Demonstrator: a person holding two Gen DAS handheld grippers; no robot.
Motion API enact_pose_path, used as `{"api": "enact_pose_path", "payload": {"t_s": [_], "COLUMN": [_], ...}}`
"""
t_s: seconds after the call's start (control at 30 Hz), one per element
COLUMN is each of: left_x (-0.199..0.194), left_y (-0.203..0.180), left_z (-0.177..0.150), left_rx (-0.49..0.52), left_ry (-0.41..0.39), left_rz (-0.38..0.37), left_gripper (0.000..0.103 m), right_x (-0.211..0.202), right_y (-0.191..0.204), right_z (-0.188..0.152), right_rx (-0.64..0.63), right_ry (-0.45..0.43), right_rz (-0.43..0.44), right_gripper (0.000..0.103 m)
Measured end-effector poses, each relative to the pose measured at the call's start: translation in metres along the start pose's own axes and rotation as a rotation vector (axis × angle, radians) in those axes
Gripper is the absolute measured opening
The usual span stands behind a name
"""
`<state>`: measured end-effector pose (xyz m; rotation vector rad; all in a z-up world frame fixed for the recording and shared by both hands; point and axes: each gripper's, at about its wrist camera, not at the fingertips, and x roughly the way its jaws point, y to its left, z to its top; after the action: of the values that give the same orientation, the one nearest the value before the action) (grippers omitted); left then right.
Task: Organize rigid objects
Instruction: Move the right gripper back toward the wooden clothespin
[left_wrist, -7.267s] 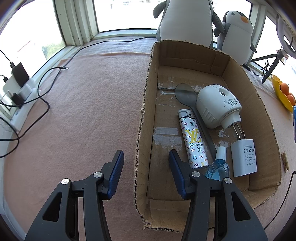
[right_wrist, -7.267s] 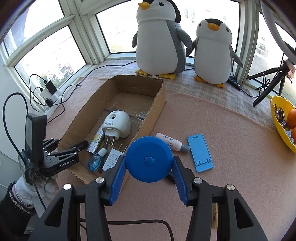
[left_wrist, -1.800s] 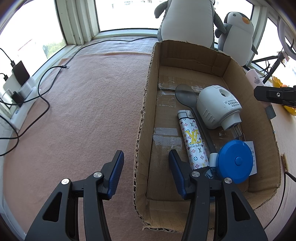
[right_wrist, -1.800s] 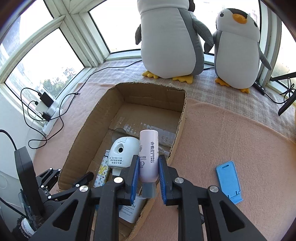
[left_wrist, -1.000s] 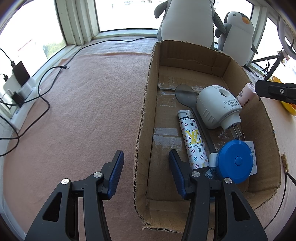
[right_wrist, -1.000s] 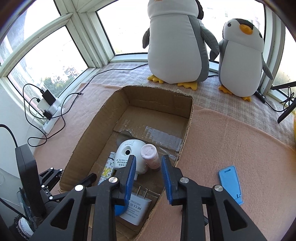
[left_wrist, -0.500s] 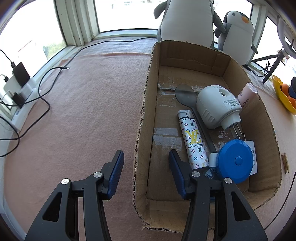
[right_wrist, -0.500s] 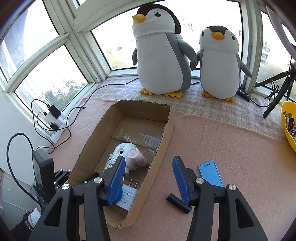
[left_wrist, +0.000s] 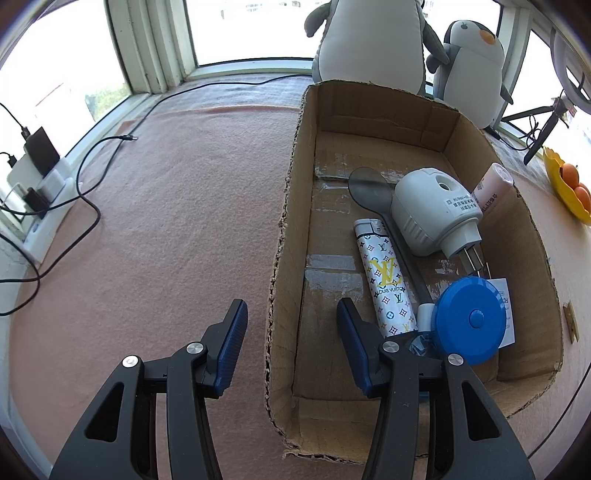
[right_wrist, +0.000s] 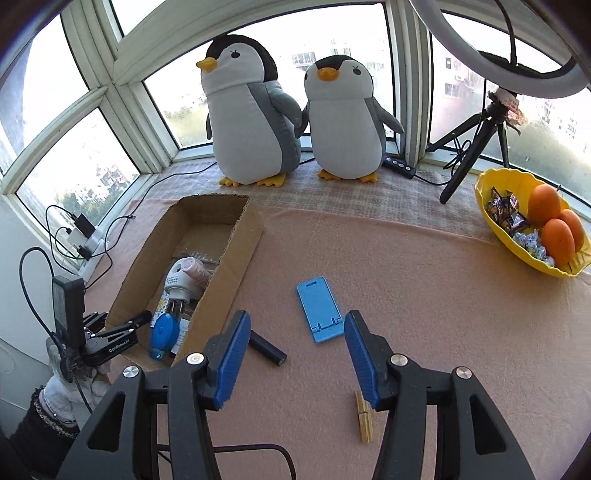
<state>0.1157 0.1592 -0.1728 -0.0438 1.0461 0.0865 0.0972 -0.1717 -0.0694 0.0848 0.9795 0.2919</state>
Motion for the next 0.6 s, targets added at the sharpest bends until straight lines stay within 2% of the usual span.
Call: {"api": "enact_pose_path", "payload": {"t_s": [0.2,0.6], "left_x": [0.0,0.0], "left_y": [0.0,-0.001], "left_z": [0.0,0.0], "left_rx": [0.0,0.0], "left_ry": [0.0,0.0], "left_rz": [0.0,0.002], "left_gripper": [0.051,0.051], "right_x": [0.001,0.038], "right_y": [-0.024,-0.035], "right_z": [-0.027,-0.063], "right_rx": [0.004,-0.016], "right_ry": [0.063,0.2], "right_rz": [-0.058,-0.085], "right_gripper": [0.049,0.049]}}
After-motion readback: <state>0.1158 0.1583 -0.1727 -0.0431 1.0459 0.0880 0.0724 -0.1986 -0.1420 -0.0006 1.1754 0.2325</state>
